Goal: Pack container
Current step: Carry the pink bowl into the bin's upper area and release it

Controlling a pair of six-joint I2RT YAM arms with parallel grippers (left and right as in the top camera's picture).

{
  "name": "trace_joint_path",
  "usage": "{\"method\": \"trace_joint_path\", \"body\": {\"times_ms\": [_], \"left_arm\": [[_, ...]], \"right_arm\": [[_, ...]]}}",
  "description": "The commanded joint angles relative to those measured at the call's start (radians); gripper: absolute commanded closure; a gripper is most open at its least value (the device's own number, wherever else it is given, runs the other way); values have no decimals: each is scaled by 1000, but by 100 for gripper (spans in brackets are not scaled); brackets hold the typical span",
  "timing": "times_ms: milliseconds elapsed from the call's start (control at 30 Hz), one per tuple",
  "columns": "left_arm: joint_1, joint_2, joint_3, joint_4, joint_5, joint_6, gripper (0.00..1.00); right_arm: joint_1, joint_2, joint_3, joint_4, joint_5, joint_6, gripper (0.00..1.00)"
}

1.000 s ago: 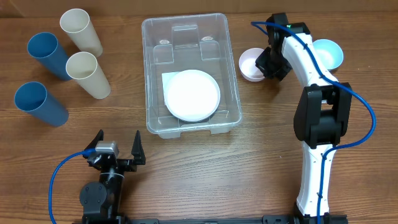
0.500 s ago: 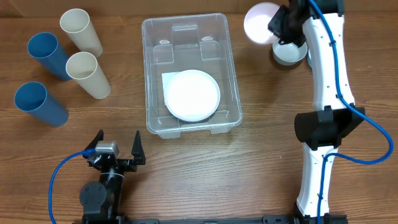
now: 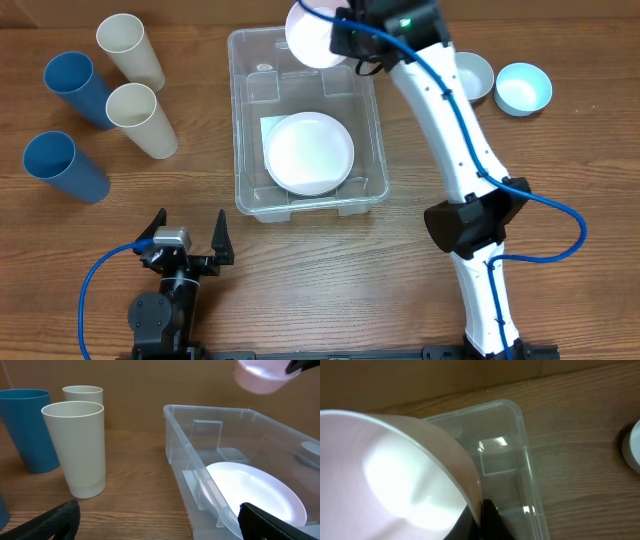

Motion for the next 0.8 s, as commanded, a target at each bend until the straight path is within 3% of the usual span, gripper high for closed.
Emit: {"method": "trace_joint_path", "body": {"times_ms": [0,300,533,767], "left_arm": [[8,-8,-3,-2,11,23,0],[8,-9,-3,-2,11,23,0],[8,-9,-3,-2,11,23,0],[8,-9,-3,-2,11,23,0]], "right_arm": [[-5,-24,-95,63,92,-7,96],[-8,-24,-423,314,145,-56,96],[-11,-19,-538,443,143,-82,96],[-11,-9,-538,468,143,-108,72]]}}
